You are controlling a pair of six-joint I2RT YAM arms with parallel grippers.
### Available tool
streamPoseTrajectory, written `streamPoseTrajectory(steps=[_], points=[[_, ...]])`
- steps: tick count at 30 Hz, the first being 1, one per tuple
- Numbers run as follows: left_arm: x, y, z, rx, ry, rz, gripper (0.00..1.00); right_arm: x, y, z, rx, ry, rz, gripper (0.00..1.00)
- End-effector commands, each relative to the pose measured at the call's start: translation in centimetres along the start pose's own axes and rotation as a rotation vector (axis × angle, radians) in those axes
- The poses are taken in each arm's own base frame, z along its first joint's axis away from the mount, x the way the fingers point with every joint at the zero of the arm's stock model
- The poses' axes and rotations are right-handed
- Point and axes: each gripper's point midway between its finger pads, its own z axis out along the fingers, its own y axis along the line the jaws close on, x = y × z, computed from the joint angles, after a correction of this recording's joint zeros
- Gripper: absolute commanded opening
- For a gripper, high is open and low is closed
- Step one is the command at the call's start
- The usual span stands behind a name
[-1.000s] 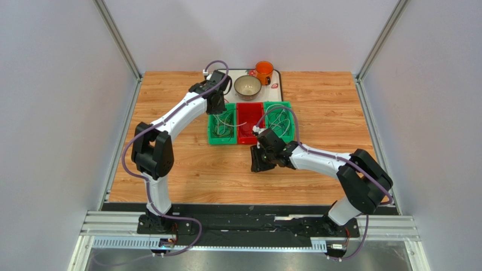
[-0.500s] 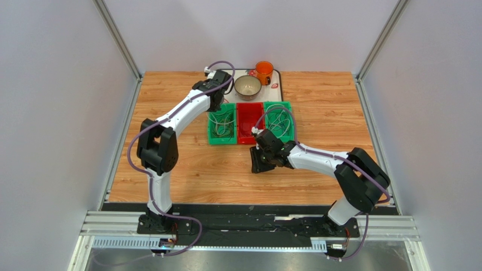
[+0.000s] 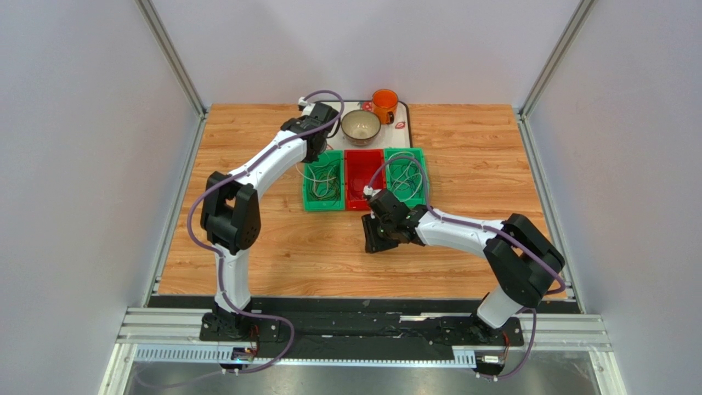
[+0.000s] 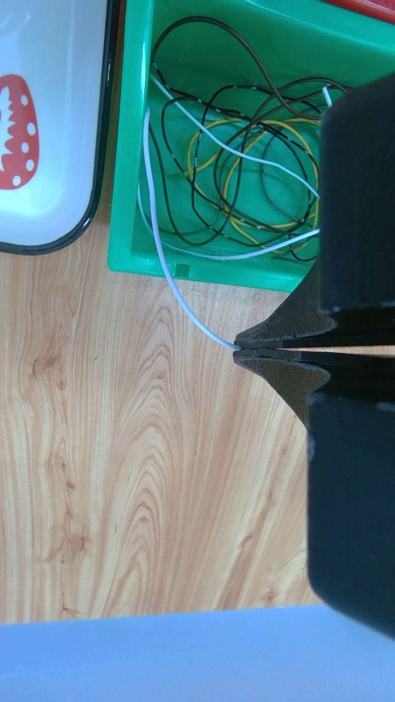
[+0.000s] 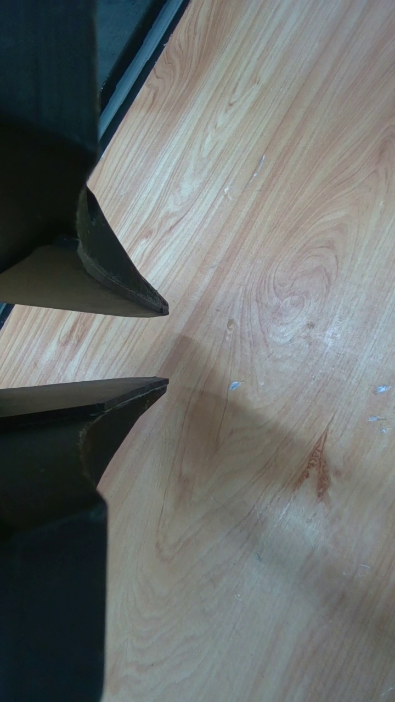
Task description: Untangle the cables
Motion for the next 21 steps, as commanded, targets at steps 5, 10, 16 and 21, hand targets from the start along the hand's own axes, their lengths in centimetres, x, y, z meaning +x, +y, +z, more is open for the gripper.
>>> streamPoseTrajectory(steps=[5,10,16,21], points=[[-1.9,-3.4,-2.6,0.091,-0.057,-0.017,0.0,-1.3,0.8,0.1,0.013,-0.033,-0.038,0.36],[-1.3,-5.3,-2.9,0.122,-0.039,-0.019,0.0,-1.3,1.0,0.1,0.014,-0.033,-0.046,0.36],[-0.8,-6.6,-3.2,0.15,-0.027,-0.018,0.0,-1.2,0.9,0.1,0.016,-0.031,-0.047,0.36],[0.5,-7.7,-2.4,0.17,-0.003,-0.027,0.0,-1.3,1.0,0.1,0.018,-0.035,-0.05,0.36]])
